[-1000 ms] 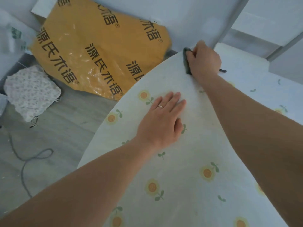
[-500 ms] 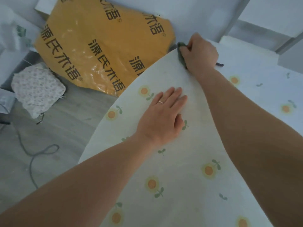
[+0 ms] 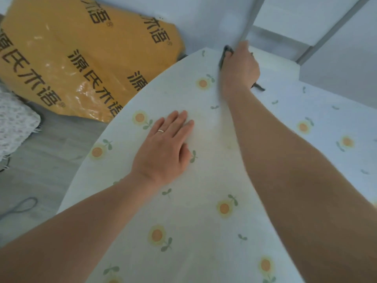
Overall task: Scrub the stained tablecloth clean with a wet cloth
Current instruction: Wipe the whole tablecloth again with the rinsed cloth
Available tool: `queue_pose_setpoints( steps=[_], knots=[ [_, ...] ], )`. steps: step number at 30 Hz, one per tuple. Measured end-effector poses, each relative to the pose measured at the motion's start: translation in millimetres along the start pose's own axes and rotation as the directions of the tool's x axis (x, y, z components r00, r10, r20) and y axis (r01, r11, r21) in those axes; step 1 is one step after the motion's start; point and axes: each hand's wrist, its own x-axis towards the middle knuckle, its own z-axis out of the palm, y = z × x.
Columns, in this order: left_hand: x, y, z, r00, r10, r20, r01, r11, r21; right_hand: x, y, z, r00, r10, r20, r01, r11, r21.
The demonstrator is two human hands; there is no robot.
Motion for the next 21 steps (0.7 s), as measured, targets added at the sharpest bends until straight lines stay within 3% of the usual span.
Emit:
queue_pose_setpoints(
  steps=[3,5,6,8,10,12,14,16,18,21],
  knots=[
    [0.8,-0.7,-2.4,1.0,0.0,-0.002,0.0,1.0,0.005,-49.8,-28.0,7.5,0.968,-0.237,0.088,0.237,0.971,0.005],
    [2.2,-0.1,-3.6,1.0,0.005,0.018,-0.006,1.0,0.009,-90.1,-40.3,6.2,0.863,-0.462,0.206,0.464,0.885,0.045],
    [2.8,-1.5,-4.0,1.0,0.006,0.02,-0.006,1.0,0.014,-100.3,-40.1,3.8,0.82,-0.524,0.23,0.525,0.849,0.063],
    [1.6,0.5,-3.4,1.0,0.004,0.025,-0.004,1.0,0.016,-94.9,-11.7,-5.5,0.826,-0.525,0.206,0.525,0.849,0.06],
    [0.5,-0.4,-4.2,1.0,-0.006,0.013,0.006,1.0,0.02,-65.8,33.1,-16.9,0.903,-0.417,0.106,0.424,0.904,-0.049],
    [1.2,1.1,-3.2,1.0,-0.001,0.007,0.001,1.0,0.015,-33.0,97.9,-34.9,0.975,-0.222,-0.026,0.215,0.962,-0.167],
    [1.1,2.2,-2.4,1.0,-0.002,0.006,0.002,1.0,0.012,-12.6,163.9,-56.3,0.992,0.017,-0.128,-0.046,0.972,-0.231],
    [2.1,2.2,-2.0,1.0,0.003,0.008,-0.004,1.0,0.011,-8.7,212.0,-73.6,0.961,0.218,-0.169,-0.254,0.938,-0.236],
    [1.7,3.0,-2.1,1.0,0.004,0.007,-0.004,1.0,0.012,-16.6,232.4,-81.4,0.935,0.313,-0.165,-0.344,0.914,-0.217],
    [0.6,3.9,-2.4,1.0,-0.003,-0.005,0.003,1.0,0.008,-40.3,210.2,-73.0,0.937,0.315,-0.153,-0.34,0.922,-0.185]
  ],
)
